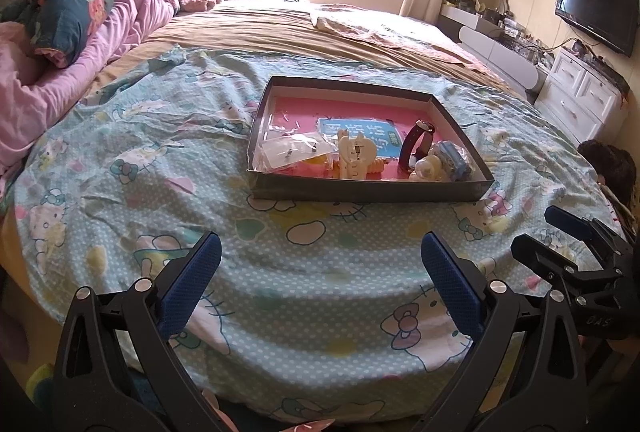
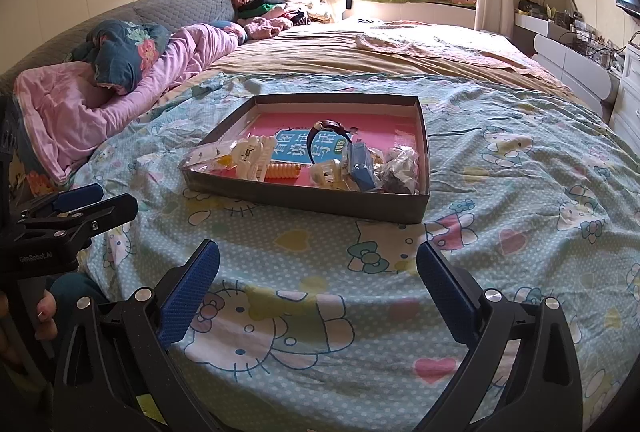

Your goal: Organize jewelry

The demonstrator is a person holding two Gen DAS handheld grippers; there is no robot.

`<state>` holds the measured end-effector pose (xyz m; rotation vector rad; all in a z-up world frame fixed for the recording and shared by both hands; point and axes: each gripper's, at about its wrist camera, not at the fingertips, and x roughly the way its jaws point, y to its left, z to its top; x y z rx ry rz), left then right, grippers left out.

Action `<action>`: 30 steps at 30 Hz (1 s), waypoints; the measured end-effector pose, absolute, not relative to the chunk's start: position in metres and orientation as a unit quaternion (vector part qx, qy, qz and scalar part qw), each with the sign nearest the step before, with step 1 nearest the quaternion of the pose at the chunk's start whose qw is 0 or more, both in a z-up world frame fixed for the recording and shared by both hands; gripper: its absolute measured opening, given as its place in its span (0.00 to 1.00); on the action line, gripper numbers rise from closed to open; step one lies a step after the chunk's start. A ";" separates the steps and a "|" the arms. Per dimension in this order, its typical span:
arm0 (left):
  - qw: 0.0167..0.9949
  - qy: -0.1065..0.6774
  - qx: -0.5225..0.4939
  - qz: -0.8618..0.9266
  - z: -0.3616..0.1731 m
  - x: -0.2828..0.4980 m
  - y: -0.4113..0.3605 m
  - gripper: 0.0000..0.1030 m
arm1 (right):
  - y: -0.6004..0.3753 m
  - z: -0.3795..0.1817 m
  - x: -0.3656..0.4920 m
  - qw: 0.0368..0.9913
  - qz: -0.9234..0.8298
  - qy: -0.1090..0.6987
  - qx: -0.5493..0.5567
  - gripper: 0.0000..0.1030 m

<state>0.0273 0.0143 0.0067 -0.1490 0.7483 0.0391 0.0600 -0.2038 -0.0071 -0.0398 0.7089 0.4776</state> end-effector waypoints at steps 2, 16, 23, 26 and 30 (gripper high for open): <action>0.927 0.367 -0.072 0.018 0.006 0.027 0.014 0.91 | -0.204 -0.007 0.060 0.910 0.231 0.344 -0.020 0.95; 0.917 0.392 -0.077 0.019 -0.004 0.033 0.016 0.91 | -0.214 -0.015 0.068 0.911 0.216 0.351 -0.019 0.96; 0.904 0.407 -0.116 0.063 -0.015 0.043 0.048 0.91 | -0.247 -0.021 0.093 0.919 0.165 0.358 0.001 0.96; 0.897 0.414 -0.127 0.095 -0.019 0.055 0.072 0.91 | -0.279 -0.028 0.117 0.925 0.114 0.363 0.015 0.96; 0.880 0.417 -0.120 0.192 -0.025 0.087 0.129 0.91 | -0.340 -0.043 0.163 0.929 0.012 0.368 0.028 0.96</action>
